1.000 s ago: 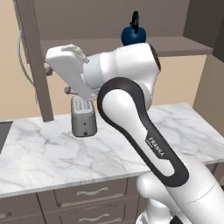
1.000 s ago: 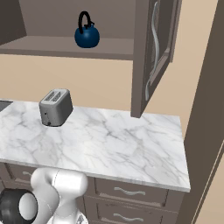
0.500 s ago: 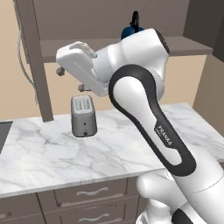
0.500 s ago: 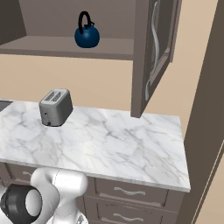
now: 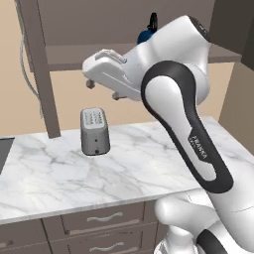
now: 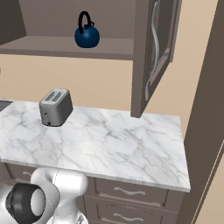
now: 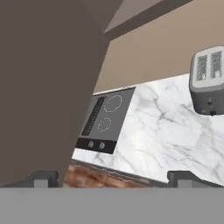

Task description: Open the cabinet, pick the kettle from the cabinet, and place it in the sink.

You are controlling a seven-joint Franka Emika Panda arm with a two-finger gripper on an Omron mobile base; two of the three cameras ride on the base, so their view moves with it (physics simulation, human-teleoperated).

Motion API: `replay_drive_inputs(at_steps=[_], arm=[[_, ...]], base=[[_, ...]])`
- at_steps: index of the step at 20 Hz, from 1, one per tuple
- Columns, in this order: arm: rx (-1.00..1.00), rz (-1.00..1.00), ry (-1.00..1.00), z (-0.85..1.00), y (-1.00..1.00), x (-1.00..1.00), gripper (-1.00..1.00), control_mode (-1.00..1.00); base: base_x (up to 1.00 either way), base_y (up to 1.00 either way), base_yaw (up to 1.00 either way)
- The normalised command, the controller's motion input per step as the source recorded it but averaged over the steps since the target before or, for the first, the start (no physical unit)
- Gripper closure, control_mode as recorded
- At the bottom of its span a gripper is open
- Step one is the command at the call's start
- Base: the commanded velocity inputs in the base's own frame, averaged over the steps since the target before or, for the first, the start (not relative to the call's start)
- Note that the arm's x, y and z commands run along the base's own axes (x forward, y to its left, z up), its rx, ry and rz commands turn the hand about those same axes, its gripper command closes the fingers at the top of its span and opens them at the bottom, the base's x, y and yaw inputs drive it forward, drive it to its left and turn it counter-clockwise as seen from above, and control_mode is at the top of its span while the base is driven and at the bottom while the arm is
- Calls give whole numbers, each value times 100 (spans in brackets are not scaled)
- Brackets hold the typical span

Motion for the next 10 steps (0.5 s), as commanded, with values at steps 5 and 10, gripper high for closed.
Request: replay_drive_inputs(at_steps=[5,10], arm=[[-22,-3,-9,4,-44,0,-100,-100],[-15,0,-37,6,-41,-9,-100,-100]], base=[[0,0,0],[0,0,0]])
